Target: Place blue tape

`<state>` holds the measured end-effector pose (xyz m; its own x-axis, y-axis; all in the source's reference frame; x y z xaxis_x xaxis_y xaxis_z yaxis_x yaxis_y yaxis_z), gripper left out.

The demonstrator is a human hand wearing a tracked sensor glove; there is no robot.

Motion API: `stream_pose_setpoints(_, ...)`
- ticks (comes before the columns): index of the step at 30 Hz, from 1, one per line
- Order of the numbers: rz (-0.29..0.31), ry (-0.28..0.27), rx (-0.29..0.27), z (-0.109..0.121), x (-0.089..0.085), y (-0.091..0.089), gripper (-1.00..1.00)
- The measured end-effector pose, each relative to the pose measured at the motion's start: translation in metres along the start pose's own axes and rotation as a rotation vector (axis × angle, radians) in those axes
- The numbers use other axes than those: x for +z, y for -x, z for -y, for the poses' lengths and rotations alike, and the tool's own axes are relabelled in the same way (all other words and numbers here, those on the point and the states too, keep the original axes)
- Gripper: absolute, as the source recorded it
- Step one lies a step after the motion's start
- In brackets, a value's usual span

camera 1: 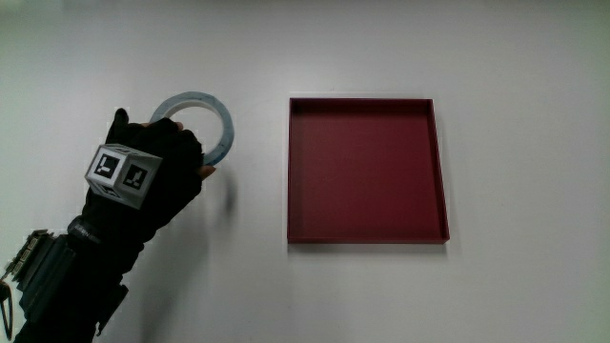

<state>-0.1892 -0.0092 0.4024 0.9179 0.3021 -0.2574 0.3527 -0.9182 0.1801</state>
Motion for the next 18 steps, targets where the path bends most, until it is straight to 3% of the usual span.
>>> stream_pose_setpoints(4, 0.027, 0.015, 0.047, 0.0, -0.017, 0.023, 0.0)
stream_pose_setpoints(8, -0.01, 0.042, 0.107, -0.001, -0.025, 0.038, 0.0)
stream_pose_setpoints(9, 0.011, 0.048, 0.115, -0.002, -0.031, 0.044, 0.0)
stream_pose_setpoints(11, -0.022, 0.077, 0.147, 0.0, -0.047, 0.061, 0.0)
stream_pose_setpoints(15, -0.006, 0.119, 0.188, 0.0, -0.052, 0.068, 0.0)
stream_pose_setpoints(18, -0.031, 0.136, 0.207, 0.002, -0.062, 0.076, 0.0)
